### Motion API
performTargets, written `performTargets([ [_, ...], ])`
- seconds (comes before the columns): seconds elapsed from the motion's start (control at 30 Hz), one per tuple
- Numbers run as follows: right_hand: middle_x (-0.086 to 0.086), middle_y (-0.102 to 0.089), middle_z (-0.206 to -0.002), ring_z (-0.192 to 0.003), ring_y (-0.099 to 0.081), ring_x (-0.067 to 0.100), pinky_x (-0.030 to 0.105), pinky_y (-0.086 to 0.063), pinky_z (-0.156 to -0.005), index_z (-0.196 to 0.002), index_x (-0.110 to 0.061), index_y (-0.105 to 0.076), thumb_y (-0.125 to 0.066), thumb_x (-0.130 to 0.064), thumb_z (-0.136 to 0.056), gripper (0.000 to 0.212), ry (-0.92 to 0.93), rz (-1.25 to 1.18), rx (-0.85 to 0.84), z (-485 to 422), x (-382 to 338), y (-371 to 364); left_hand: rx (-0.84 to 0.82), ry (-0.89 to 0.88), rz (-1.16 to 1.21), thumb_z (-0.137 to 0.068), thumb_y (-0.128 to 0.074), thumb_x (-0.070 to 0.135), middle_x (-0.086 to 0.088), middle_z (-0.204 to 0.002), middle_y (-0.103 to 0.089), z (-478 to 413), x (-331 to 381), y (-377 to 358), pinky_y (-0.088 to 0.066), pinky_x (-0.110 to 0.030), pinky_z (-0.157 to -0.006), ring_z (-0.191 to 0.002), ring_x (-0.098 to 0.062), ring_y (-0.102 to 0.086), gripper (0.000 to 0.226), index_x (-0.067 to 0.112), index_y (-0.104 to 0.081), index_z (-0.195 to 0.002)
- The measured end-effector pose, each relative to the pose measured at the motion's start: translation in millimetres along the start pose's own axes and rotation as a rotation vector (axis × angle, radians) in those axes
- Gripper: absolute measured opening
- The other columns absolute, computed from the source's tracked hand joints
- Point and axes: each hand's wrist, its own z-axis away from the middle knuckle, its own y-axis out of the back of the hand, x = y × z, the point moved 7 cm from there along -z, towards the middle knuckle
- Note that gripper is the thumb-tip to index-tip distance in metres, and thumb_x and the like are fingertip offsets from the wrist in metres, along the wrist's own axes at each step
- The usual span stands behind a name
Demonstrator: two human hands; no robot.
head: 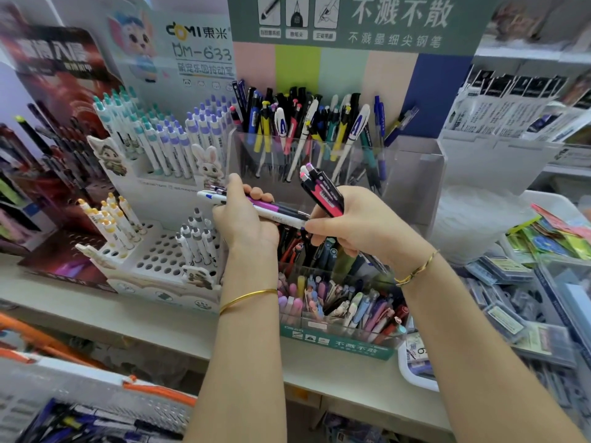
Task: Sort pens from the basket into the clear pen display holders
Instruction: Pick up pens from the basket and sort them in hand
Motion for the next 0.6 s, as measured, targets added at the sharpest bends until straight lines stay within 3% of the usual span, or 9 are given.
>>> performTargets([
  [0.1, 0.006, -0.07, -0.081, -0.048, -0.052, 0.002, 0.013, -0.039, -0.047, -0.09, -0.006, -0.06, -0.068, -0.021, -0.086, 0.017, 0.065, 0.18, 0.068, -1.5, -5.2, -0.5, 0.061, -0.018, -0.045, -0.097, -0.057, 0.023, 0.001, -0.06, -0.045, -2.9, -0.7, 3.9, -0.043, -0.021, -0.044, -0.041, -0.007, -0.044, 0.021, 0.008, -0.045, -0.088],
  [0.2, -0.001, -0.059, -0.082, -0.073, -0.056, 0.015, 0.028, -0.046, -0.064, -0.086, -0.016, -0.053, -0.072, -0.028, -0.083, 0.023, 0.118, 0.324, 0.15, -2.3, -13.6, 0.8, 0.099, -0.03, -0.098, -0.097, -0.056, 0.028, 0.0, -0.063, -0.045, -8.0, -1.1, 5.7, -0.044, -0.021, -0.045, -0.043, -0.008, -0.044, 0.024, 0.007, -0.044, -0.096],
  [0.33, -0.011, -0.051, -0.074, -0.073, -0.054, 0.015, 0.034, -0.047, -0.067, -0.083, -0.022, -0.051, -0.077, -0.034, -0.077, 0.029, 0.225, 0.408, 0.143, -8.8, -32.0, -7.6, 0.047, 0.006, -0.202, -0.098, -0.055, 0.03, -0.003, -0.067, -0.05, -5.2, -8.1, -1.3, -0.054, -0.03, -0.053, -0.05, -0.013, -0.054, 0.027, 0.009, -0.044, -0.084],
  [0.43, -0.011, -0.052, -0.074, -0.073, -0.054, 0.014, 0.035, -0.049, -0.068, -0.085, -0.022, -0.053, -0.077, -0.034, -0.076, 0.028, 0.293, 0.485, 0.109, -16.9, -39.3, -16.1, 0.033, 0.064, -0.313, -0.095, -0.058, 0.036, -0.01, -0.088, -0.063, -3.5, -13.9, -0.7, -0.058, -0.043, -0.072, -0.073, -0.024, -0.065, 0.03, 0.008, -0.05, -0.101],
  [0.53, -0.004, -0.057, -0.08, -0.076, -0.057, 0.016, 0.031, -0.048, -0.069, -0.088, -0.016, -0.055, -0.074, -0.021, -0.078, 0.022, 0.316, 0.464, 0.075, -20.6, -37.0, -17.2, -0.099, 0.19, -0.22, -0.091, -0.062, 0.041, -0.018, -0.103, -0.067, -9.3, -23.8, -4.8, -0.059, -0.043, -0.065, -0.08, -0.029, -0.068, 0.042, 0.004, -0.056, -0.108],
  [0.6, -0.005, -0.055, -0.072, -0.067, -0.054, 0.012, 0.024, -0.043, -0.061, -0.081, -0.015, -0.054, -0.07, -0.017, -0.08, 0.017, 0.319, 0.424, 0.062, -20.5, -34.2, -17.7, -0.144, 0.233, -0.206, -0.085, -0.064, 0.05, -0.019, -0.11, -0.067, -11.0, -28.4, -5.0, -0.06, -0.043, -0.061, -0.088, -0.032, -0.069, 0.059, 0.002, -0.056, -0.119],
])
